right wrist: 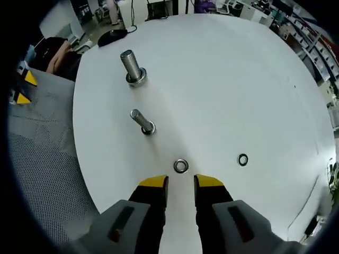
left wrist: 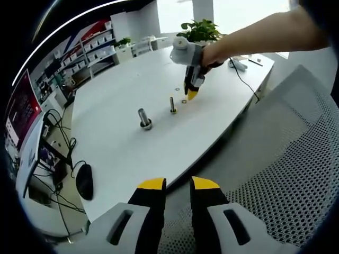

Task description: Place the washer onto the threaded stud by aligning its center hole with the stud, sliding it down to the base, and recovering from edge contact or off-axis alignment until the washer reaches the visible bottom stop.

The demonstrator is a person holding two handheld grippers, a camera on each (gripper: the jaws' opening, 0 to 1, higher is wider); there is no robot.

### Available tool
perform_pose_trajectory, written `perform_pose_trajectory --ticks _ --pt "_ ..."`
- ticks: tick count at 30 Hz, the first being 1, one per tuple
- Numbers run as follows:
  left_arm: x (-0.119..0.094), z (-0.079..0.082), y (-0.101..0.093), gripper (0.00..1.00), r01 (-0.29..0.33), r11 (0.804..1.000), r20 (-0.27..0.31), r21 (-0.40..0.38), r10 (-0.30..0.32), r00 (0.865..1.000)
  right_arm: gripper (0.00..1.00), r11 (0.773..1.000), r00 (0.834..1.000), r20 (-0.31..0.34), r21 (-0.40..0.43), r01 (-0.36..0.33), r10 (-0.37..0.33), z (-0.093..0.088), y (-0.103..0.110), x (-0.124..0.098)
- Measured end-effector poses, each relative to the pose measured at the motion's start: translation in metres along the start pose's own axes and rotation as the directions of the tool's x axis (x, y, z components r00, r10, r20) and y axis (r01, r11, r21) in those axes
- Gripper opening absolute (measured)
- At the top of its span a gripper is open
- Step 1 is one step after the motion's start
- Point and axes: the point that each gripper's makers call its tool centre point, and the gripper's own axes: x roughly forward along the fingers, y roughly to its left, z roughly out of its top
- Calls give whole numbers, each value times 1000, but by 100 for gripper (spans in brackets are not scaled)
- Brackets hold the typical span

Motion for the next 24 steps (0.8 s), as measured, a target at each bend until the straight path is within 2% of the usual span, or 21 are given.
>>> perform_pose_trajectory --ticks 7,9,15,19,21,24 --pt "0 0 0 16 4 1000 0 4 -4 1000 22 1000 1000 -5 17 -24 24 3 1 11" --pt "0 0 0 16 5 1000 0 3 -5 1000 22 1000 1000 -9 8 -22 22 3 6 9" --pt "0 0 0 16 5 1000 0 2 -5 1000 21 1000 999 -35 -19 -18 17 3 4 17" --pt "0 0 -1 16 5 1000 0 2 -5 1000 21 994 997 -81 -108 -28 20 4 1 17" --pt "0 0 0 16 5 1000 0 2 -5 1000 21 992 996 -93 -126 -28 17 5 5 16" --pt "0 0 0 16 3 1000 1 0 -3 1000 20 964 994 -104 -261 -45 18 7 10 16"
